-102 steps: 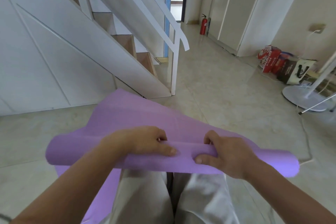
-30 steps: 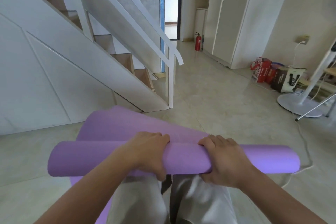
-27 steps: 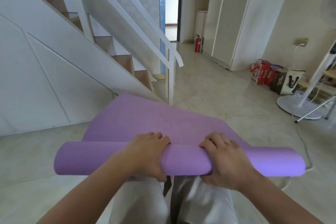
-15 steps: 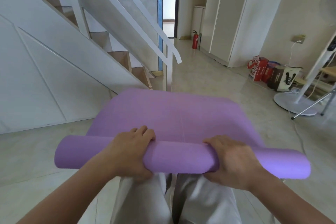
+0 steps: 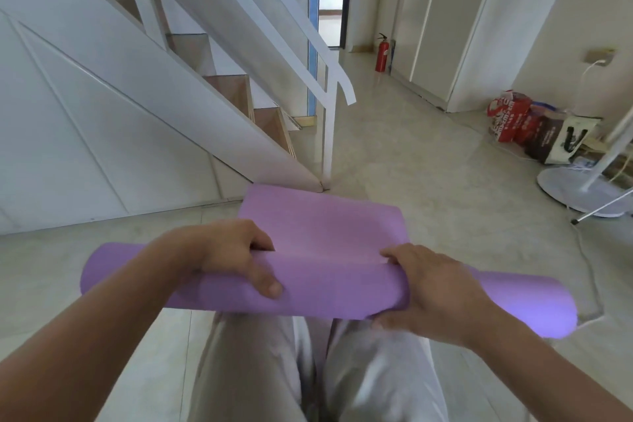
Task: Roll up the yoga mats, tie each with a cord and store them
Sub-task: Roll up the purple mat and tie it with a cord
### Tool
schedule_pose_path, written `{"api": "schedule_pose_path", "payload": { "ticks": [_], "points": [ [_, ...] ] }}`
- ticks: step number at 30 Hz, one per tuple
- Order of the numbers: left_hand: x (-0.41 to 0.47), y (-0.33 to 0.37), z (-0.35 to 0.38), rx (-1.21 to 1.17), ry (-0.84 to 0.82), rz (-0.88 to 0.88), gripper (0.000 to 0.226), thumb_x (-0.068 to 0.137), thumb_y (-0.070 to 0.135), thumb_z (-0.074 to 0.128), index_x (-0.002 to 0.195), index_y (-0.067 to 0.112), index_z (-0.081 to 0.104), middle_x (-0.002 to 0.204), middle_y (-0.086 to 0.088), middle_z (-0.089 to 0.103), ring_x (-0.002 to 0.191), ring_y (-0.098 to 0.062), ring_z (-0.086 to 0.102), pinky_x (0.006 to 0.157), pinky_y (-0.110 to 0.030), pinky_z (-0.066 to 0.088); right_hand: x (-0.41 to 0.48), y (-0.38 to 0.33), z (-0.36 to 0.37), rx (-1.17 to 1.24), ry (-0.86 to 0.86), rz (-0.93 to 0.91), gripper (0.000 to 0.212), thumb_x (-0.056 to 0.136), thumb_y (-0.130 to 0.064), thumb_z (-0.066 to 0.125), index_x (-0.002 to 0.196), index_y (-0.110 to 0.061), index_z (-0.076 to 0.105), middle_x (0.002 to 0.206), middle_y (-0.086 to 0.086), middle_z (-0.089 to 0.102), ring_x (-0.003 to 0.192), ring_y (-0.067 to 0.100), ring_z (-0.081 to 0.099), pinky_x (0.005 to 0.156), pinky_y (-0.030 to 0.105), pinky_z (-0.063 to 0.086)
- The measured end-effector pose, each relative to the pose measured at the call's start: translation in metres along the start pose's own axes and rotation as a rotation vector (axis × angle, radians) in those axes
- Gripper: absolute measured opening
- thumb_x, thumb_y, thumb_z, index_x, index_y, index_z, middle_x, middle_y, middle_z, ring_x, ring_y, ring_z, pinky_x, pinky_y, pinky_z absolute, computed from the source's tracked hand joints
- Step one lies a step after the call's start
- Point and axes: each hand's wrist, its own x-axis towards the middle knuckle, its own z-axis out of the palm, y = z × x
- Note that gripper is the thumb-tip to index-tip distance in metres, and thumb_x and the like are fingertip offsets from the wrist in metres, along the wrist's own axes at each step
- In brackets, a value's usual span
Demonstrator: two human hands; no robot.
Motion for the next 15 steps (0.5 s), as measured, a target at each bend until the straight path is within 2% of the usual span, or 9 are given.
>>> {"api": "schedule_pose_path", "payload": {
  "ticks": [2,4,5,7,9,11,13,15],
  "points": [
    [0.007,-0.004,0.000,0.037,0.034,0.005,0.068,0.057,0.072,0.077,0.113,0.042,0.055,0.108,0.021,0.060,0.093,-0.005,0.059,0.085,-0.028,0.048,0.016,0.007,-0.010,0.038,-0.082,0.021,0.084,0.055,-0.084,0.063,0.123,-0.039,0.044,0.110,-0.021,0.058,0.103,0.011,0.058,0.086,0.028,0.044],
    [0.009,-0.010,0.014,0.331,0.167,0.072,0.078,0.061,0.081,0.065,0.121,0.037,0.045,0.118,0.018,0.050,0.098,-0.009,0.054,0.087,-0.031,0.046,0.032,0.014,-0.016,0.082,-0.125,0.001,0.067,0.058,-0.080,0.067,0.107,-0.038,0.046,0.089,-0.020,0.059,0.085,0.009,0.056,0.074,0.026,0.044],
    [0.009,-0.013,0.025,0.465,0.269,0.131,0.086,0.058,0.086,0.060,0.123,0.033,0.046,0.119,0.015,0.048,0.101,-0.012,0.053,0.087,-0.033,0.046,0.040,0.017,-0.018,0.105,-0.150,-0.006,0.062,0.060,-0.078,0.067,0.102,-0.038,0.047,0.085,-0.019,0.059,0.081,0.007,0.055,0.071,0.024,0.043],
    [0.017,-0.018,0.044,0.576,0.417,0.210,0.098,0.048,0.090,0.054,0.123,0.027,0.054,0.115,0.008,0.050,0.100,-0.018,0.055,0.082,-0.038,0.050,0.055,0.023,-0.019,0.158,-0.234,0.014,0.054,0.066,-0.075,0.067,0.100,-0.037,0.051,0.086,-0.016,0.061,0.081,0.005,0.055,0.071,0.023,0.043],
    [0.030,-0.017,0.040,0.562,0.350,0.136,0.096,0.050,0.088,0.057,0.125,0.029,0.053,0.115,0.007,0.049,0.104,-0.019,0.054,0.086,-0.037,0.048,0.066,0.025,-0.020,0.160,-0.282,0.020,0.048,0.072,-0.074,0.064,0.102,-0.036,0.055,0.092,-0.014,0.062,0.086,0.008,0.056,0.076,0.025,0.044],
    [0.037,-0.009,0.027,0.556,0.253,0.073,0.086,0.055,0.085,0.060,0.124,0.033,0.052,0.113,0.012,0.050,0.104,-0.014,0.053,0.087,-0.031,0.045,0.070,0.025,-0.019,0.109,-0.272,-0.002,0.053,0.076,-0.078,0.056,0.111,-0.038,0.055,0.100,-0.015,0.061,0.094,0.011,0.056,0.084,0.030,0.046],
    [0.036,-0.002,0.014,0.580,0.255,0.091,0.081,0.053,0.084,0.061,0.117,0.036,0.055,0.106,0.015,0.052,0.099,-0.010,0.055,0.079,-0.027,0.042,0.063,0.024,-0.017,0.050,-0.227,-0.032,0.065,0.072,-0.083,0.050,0.121,-0.040,0.051,0.111,-0.019,0.057,0.103,0.009,0.055,0.088,0.030,0.044],
    [0.027,0.004,0.008,0.633,0.261,0.121,0.078,0.050,0.085,0.060,0.112,0.036,0.055,0.101,0.014,0.053,0.094,-0.009,0.057,0.073,-0.027,0.035,0.048,0.023,-0.016,0.006,-0.169,-0.077,0.078,0.063,-0.086,0.053,0.127,-0.043,0.045,0.119,-0.024,0.047,0.105,0.003,0.051,0.082,0.024,0.039]
  ]
}}
